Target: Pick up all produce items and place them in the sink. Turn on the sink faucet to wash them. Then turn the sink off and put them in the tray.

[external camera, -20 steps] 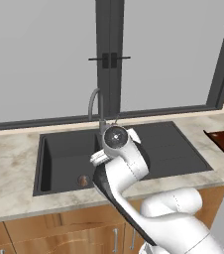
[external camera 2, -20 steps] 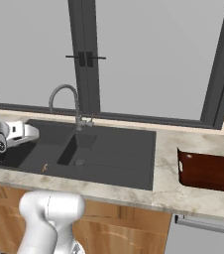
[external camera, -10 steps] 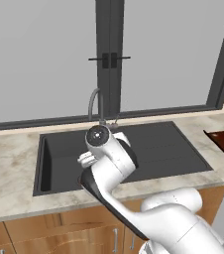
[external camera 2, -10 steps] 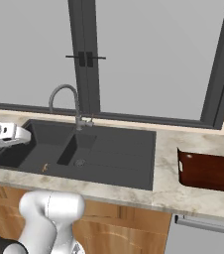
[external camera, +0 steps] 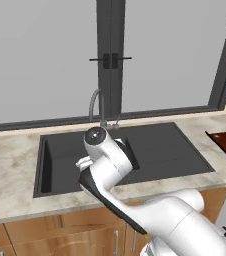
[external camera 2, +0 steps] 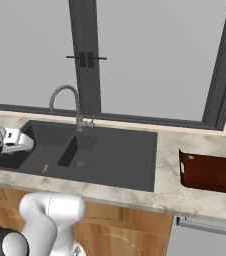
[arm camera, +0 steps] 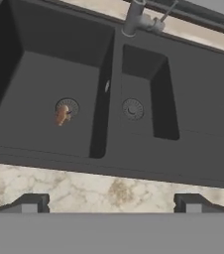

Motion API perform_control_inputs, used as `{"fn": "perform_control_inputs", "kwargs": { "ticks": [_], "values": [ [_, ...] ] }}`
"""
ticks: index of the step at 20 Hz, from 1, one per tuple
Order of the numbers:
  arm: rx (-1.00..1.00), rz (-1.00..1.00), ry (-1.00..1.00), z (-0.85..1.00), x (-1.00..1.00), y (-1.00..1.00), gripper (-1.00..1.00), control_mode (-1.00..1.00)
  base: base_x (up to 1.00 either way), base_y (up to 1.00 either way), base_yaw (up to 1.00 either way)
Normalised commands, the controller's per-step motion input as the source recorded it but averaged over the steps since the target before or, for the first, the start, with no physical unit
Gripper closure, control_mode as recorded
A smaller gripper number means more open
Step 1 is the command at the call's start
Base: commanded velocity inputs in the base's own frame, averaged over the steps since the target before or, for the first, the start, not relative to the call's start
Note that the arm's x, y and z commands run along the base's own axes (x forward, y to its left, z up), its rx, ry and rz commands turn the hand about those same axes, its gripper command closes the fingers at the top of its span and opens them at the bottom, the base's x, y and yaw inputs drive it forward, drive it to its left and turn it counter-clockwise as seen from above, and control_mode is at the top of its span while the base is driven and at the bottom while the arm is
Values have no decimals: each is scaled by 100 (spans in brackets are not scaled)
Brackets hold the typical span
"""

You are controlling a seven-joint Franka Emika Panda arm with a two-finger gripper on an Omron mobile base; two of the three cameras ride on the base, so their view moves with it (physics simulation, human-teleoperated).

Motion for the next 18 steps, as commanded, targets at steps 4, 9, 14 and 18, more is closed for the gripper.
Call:
{"fn": "perform_control_inputs", "kwargs": {
  "ticks": [4, 9, 14, 18],
  "values": [
    [0, 0, 13, -32, 24, 1, -100, -100, 0, 0, 0],
    [0, 0, 8, -35, 19, 7, -100, -100, 0, 0, 0],
    [0, 0, 9, -31, 22, 17, -100, -100, 0, 0, 0],
    [0, 0, 9, -29, 29, 19, -100, -100, 0, 0, 0]
  ]
}}
